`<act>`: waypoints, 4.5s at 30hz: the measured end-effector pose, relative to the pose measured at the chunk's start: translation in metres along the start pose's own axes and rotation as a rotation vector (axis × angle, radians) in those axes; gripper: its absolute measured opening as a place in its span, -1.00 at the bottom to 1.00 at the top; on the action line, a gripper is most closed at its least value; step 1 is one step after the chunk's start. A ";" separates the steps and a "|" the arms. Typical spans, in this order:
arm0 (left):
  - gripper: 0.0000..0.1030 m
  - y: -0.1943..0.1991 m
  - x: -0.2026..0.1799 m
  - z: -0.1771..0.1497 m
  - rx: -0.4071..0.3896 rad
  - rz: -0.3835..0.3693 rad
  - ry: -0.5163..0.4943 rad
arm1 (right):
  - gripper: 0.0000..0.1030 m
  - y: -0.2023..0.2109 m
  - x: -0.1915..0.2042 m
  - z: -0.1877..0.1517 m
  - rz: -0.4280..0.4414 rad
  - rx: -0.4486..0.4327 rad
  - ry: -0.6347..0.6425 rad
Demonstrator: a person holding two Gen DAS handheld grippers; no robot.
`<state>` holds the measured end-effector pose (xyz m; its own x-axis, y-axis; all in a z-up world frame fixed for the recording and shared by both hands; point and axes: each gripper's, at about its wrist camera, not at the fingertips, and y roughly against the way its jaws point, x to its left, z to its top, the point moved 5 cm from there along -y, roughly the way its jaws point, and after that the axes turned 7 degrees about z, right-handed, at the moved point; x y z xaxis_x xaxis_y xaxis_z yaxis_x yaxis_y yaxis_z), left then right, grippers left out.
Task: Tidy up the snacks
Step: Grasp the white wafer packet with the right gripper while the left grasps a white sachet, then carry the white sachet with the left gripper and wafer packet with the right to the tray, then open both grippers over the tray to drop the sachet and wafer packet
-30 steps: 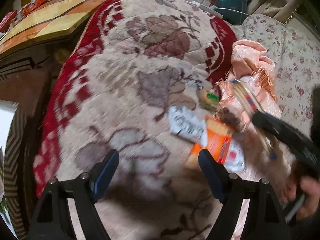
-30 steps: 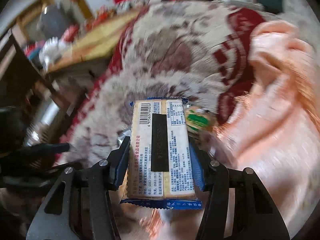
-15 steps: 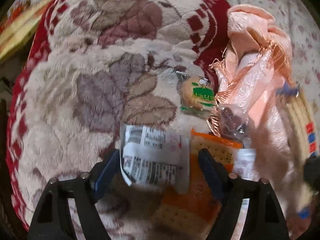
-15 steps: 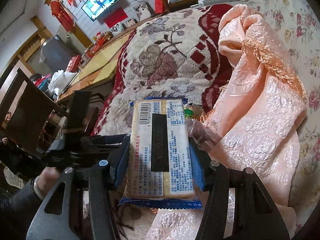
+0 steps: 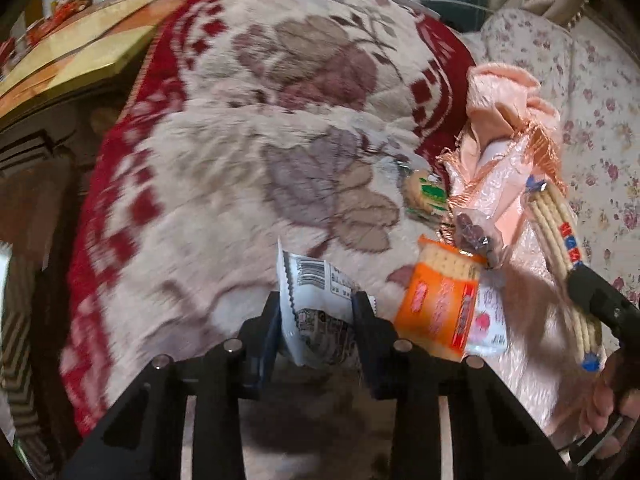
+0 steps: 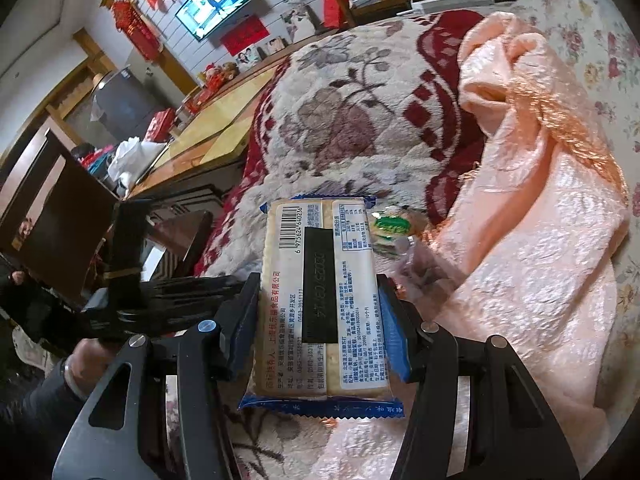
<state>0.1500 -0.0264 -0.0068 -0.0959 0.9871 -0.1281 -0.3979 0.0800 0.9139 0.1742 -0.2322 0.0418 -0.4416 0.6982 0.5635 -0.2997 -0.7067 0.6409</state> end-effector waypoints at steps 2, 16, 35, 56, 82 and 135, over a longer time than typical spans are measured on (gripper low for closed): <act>-0.28 0.007 0.008 -0.006 -0.005 -0.006 0.019 | 0.05 -0.003 0.007 -0.004 0.003 -0.003 -0.001; -0.28 0.082 0.074 -0.065 -0.109 0.121 0.077 | 0.05 -0.040 0.079 -0.059 0.083 0.055 0.007; -0.28 0.146 0.177 -0.118 -0.198 0.261 0.232 | 0.05 -0.095 0.211 -0.090 0.172 0.183 0.184; -0.28 0.177 0.283 -0.151 -0.228 0.321 0.432 | 0.05 -0.147 0.301 -0.081 0.258 0.259 0.290; -0.28 0.152 0.326 -0.161 -0.184 0.321 0.505 | 0.05 -0.227 0.346 -0.061 0.246 0.332 0.336; 0.51 0.175 0.306 -0.159 -0.229 0.354 0.497 | 0.13 -0.210 0.331 -0.072 0.177 0.329 0.320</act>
<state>-0.0944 0.2674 0.0527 -0.6456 0.7621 -0.0476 -0.4438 -0.3237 0.8356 0.0304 0.1392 0.0561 -0.7144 0.4646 0.5232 0.0637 -0.7014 0.7099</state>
